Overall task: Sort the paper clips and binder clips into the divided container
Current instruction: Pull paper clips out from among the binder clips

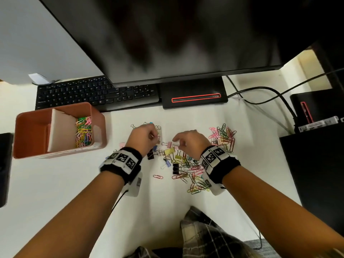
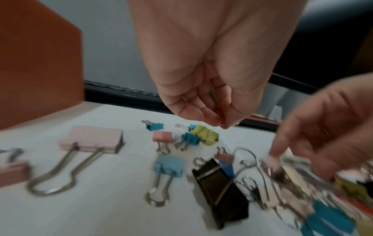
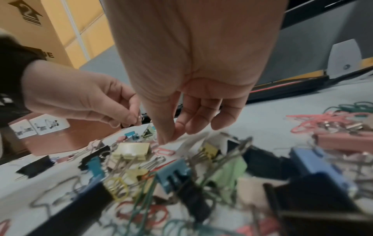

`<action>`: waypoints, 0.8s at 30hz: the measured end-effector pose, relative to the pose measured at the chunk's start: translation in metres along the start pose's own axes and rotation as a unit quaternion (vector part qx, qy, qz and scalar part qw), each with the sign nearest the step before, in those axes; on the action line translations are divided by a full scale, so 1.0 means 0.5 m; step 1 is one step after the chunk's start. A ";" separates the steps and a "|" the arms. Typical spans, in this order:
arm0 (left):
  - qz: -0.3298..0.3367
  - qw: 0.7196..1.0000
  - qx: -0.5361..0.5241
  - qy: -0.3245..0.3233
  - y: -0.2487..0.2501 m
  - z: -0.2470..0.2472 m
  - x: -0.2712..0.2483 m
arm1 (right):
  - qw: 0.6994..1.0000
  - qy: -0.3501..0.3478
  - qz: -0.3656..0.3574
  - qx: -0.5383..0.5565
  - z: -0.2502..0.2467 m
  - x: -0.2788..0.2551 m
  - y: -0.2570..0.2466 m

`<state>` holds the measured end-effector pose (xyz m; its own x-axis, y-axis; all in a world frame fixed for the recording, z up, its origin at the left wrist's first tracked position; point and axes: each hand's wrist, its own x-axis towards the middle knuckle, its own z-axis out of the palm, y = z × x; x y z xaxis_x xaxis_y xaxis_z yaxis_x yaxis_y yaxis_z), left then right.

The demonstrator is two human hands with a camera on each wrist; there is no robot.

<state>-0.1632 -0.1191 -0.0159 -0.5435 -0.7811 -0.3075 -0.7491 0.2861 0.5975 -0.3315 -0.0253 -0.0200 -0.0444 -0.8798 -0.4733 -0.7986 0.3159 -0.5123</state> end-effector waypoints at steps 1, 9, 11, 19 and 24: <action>-0.002 0.999 -0.032 0.014 -0.008 -0.011 -0.010 | 1.000 0.003 0.000 -0.019 0.008 0.000 -0.003; 0.045 0.997 -0.029 -0.063 -0.046 0.019 -0.118 | 0.998 0.023 0.032 -0.050 0.022 0.018 -0.021; 0.045 0.995 -0.046 -0.069 -0.045 0.048 -0.134 | 0.998 0.014 0.029 -0.053 0.014 0.021 -0.023; 0.041 0.991 0.032 -0.122 -0.034 0.079 -0.099 | 0.999 0.016 0.043 0.010 0.010 0.022 -0.019; 0.025 0.997 -0.020 -0.068 -0.051 0.036 -0.094 | 0.998 -0.003 0.054 -0.008 -0.001 0.025 -0.024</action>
<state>-0.1255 -0.0794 -0.0300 -0.6289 -0.6823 -0.3727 -0.7053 0.2991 0.6427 -0.3229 -0.0402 -0.0194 -0.1278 -0.8382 -0.5302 -0.7990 0.4037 -0.4456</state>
